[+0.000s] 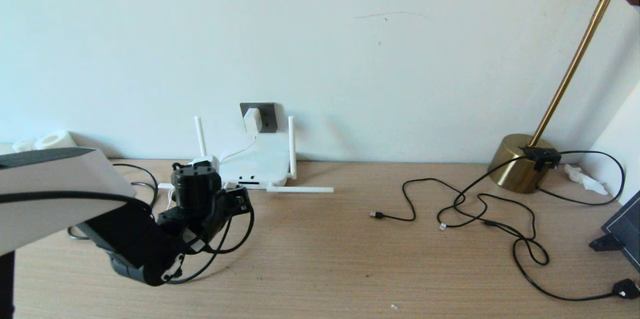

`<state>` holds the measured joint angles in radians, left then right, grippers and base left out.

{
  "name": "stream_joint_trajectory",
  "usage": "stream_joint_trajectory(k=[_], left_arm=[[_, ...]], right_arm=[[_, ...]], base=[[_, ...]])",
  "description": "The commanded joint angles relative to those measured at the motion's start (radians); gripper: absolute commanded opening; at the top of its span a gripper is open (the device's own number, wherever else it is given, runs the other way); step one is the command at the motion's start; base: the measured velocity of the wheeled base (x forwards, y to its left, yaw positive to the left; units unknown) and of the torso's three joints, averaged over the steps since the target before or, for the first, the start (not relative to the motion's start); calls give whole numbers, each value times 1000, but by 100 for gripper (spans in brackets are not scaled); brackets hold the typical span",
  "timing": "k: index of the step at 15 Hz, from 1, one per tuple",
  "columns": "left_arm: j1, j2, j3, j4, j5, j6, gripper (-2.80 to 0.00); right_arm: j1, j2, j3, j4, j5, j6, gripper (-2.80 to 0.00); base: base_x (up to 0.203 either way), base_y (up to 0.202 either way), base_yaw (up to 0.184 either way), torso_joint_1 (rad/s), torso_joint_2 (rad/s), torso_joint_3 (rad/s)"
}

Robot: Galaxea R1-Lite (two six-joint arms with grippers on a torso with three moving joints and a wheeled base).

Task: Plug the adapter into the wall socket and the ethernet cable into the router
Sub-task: Align cable and router interface

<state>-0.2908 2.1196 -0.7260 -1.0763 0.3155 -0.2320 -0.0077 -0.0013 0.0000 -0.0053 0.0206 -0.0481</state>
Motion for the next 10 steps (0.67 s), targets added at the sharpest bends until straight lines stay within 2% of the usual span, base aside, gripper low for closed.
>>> stream_joint_trajectory(k=[1, 3, 10], left_arm=[[2, 14, -1, -14, 2, 6, -280], [4, 34, -6, -63, 2, 19, -280], [4, 42, -9, -65, 0, 17, -280]], right_arm=[[0, 1, 0, -1, 1, -1, 0], [0, 1, 0, -1, 1, -1, 0], [0, 1, 0, -1, 1, -1, 0]], base=[[0, 0, 0, 0, 0, 0], [0, 0, 0, 0, 0, 0], [0, 0, 0, 0, 0, 0]])
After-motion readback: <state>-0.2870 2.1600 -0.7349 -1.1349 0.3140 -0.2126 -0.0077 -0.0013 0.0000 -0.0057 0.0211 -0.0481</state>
